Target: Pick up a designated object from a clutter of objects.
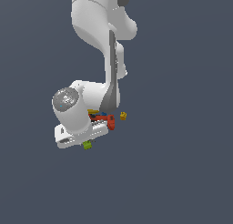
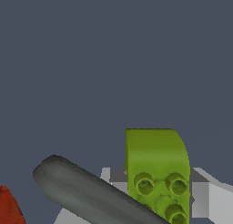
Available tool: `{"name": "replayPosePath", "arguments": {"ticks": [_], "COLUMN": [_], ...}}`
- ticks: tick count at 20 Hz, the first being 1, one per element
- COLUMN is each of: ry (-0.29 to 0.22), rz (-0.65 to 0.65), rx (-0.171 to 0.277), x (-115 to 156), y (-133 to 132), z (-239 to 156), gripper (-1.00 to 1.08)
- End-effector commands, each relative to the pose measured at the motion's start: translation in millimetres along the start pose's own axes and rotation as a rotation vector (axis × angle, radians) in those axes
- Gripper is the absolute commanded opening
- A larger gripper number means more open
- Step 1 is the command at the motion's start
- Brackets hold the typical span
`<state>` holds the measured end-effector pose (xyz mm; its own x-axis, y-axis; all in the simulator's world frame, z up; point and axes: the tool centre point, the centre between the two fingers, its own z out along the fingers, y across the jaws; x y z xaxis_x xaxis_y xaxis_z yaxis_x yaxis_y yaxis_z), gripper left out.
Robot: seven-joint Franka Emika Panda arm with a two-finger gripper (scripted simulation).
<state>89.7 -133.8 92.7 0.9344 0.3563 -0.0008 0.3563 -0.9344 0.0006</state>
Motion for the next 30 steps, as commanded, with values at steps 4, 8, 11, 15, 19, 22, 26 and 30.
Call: {"name": "replayPosePath", "arguments": {"ticks": [4,8,11,15,19,22,26,30], "ry": [0.0,0.001,0.0,0.0,-0.001,-0.001,-0.001,-0.001], "rz": [-0.001,-0.002,-0.002,-0.002,-0.002,-0.002,-0.002,-0.002], "rx": [0.001,0.0,0.0,-0.001,-0.002,-0.003,-0.004,-0.004], "x": [-11,-19,-25,-34,-43,-50,-59,-68], "y": [-39,-68,-89,-119,-150,-174,-209,-244], "z": [-37,-64,-85,-115,-145,-169,-204,-239], "gripper": [-1.0,-1.0,-1.0,-1.0,-1.0,-1.0,-1.0,-1.0]}}
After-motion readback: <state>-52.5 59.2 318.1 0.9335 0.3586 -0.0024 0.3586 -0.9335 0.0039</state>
